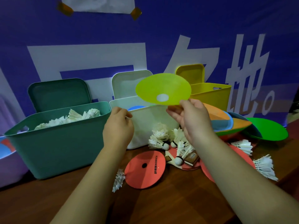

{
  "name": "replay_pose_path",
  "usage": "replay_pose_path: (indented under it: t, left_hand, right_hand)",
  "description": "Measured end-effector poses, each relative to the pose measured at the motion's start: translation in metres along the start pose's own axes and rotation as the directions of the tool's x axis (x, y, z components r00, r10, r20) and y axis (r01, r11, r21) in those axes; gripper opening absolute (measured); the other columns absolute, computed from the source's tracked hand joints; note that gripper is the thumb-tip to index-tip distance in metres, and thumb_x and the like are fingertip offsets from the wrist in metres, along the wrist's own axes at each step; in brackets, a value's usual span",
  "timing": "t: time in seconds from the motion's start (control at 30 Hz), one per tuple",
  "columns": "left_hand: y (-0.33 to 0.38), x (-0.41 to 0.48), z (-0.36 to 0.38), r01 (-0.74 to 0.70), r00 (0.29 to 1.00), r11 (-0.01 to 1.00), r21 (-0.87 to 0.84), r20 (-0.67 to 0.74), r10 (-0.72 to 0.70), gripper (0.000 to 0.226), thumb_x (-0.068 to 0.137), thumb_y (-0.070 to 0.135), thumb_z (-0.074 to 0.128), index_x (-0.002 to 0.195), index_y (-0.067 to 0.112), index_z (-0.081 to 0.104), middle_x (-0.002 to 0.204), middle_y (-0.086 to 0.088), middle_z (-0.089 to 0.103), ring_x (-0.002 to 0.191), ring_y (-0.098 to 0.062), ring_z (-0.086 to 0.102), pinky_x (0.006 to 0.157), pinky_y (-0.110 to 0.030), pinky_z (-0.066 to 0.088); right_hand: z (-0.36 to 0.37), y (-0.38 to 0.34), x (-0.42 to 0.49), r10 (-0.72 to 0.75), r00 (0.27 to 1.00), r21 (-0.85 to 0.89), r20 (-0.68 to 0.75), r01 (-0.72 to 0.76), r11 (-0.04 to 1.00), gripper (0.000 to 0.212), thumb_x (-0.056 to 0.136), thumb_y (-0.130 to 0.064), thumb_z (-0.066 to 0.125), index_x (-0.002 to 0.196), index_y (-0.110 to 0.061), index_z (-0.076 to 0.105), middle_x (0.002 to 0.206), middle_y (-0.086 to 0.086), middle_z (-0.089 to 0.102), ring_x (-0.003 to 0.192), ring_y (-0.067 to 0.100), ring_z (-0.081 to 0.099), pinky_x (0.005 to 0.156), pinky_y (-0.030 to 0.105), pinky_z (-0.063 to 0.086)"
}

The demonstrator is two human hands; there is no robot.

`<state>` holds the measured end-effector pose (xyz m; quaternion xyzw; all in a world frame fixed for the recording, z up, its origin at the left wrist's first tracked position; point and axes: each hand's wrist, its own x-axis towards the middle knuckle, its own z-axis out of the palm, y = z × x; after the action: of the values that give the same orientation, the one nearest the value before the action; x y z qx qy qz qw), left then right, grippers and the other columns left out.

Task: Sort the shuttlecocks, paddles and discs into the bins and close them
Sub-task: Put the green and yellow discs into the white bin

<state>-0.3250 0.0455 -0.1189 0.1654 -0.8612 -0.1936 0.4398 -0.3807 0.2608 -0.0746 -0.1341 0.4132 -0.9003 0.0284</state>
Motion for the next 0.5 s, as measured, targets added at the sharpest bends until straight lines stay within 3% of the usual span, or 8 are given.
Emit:
replay_pose_path:
  t: [0.07,0.13,0.2,0.3,0.4,0.5]
  left_hand:
    - [0.001,0.001,-0.001,0.0,1.0,1.0,0.002,0.003,0.0,0.021,0.092,0.014,0.052,0.094,0.026,0.069,0.111,0.011,0.053,0.082,-0.022,0.058,0.069,-0.035,0.047]
    - [0.001,0.001,-0.001,0.01,1.0,1.0,0.008,0.006,-0.01,0.021,0.093,0.015,0.051,0.093,0.027,0.069,0.11,0.012,0.053,0.082,-0.021,0.057,0.068,-0.034,0.045]
    - [0.001,0.002,-0.002,0.016,1.0,1.0,0.009,0.009,-0.016,0.022,0.093,0.015,0.051,0.092,0.027,0.069,0.109,0.013,0.054,0.083,-0.019,0.057,0.068,-0.032,0.043]
    - [0.001,0.004,-0.004,0.027,1.0,1.0,0.013,0.011,-0.027,0.022,0.092,0.015,0.05,0.089,0.028,0.069,0.106,0.013,0.055,0.084,-0.017,0.056,0.066,-0.031,0.04]
    - [0.003,0.003,-0.005,0.017,1.0,0.999,0.035,0.018,-0.018,0.022,0.09,0.014,0.049,0.086,0.026,0.067,0.104,0.012,0.054,0.083,-0.019,0.055,0.064,-0.03,0.037]
    - [0.006,0.003,-0.006,-0.003,0.999,0.997,0.077,0.033,0.001,0.022,0.091,0.013,0.049,0.087,0.023,0.068,0.105,0.012,0.054,0.082,-0.018,0.051,0.064,-0.03,0.034]
  right_hand:
    - [0.014,-0.002,0.025,0.04,0.998,0.016,0.056,-0.041,0.999,0.014,0.107,-0.002,0.052,0.121,0.0,0.052,0.107,0.02,0.068,0.095,0.03,0.077,0.096,0.047,0.061]
    - [0.018,0.003,0.041,0.088,0.993,0.014,0.084,-0.09,0.996,0.038,0.107,-0.006,0.055,0.144,0.0,0.044,0.128,0.021,0.062,0.111,0.033,0.074,0.104,0.046,0.057]
    - [0.014,0.015,0.043,0.117,0.989,-0.072,0.094,-0.111,0.991,0.045,0.106,-0.005,0.057,0.149,-0.002,0.045,0.136,0.02,0.062,0.115,0.031,0.073,0.106,0.045,0.056]
    - [-0.003,0.044,0.026,0.098,0.994,-0.285,0.043,-0.082,0.955,0.025,0.104,-0.001,0.055,0.127,-0.005,0.064,0.12,0.015,0.074,0.106,0.024,0.075,0.095,0.041,0.062]
    - [-0.023,0.07,-0.003,0.022,1.0,-0.524,-0.002,-0.02,0.851,0.025,0.097,-0.004,0.051,0.102,-0.016,0.072,0.093,0.007,0.078,0.075,0.017,0.067,0.065,0.035,0.056]
    - [-0.037,0.087,-0.02,0.0,0.999,-0.75,0.045,0.034,0.661,0.026,0.092,-0.015,0.052,0.092,-0.03,0.072,0.082,-0.007,0.076,0.067,0.016,0.068,0.064,0.039,0.057]
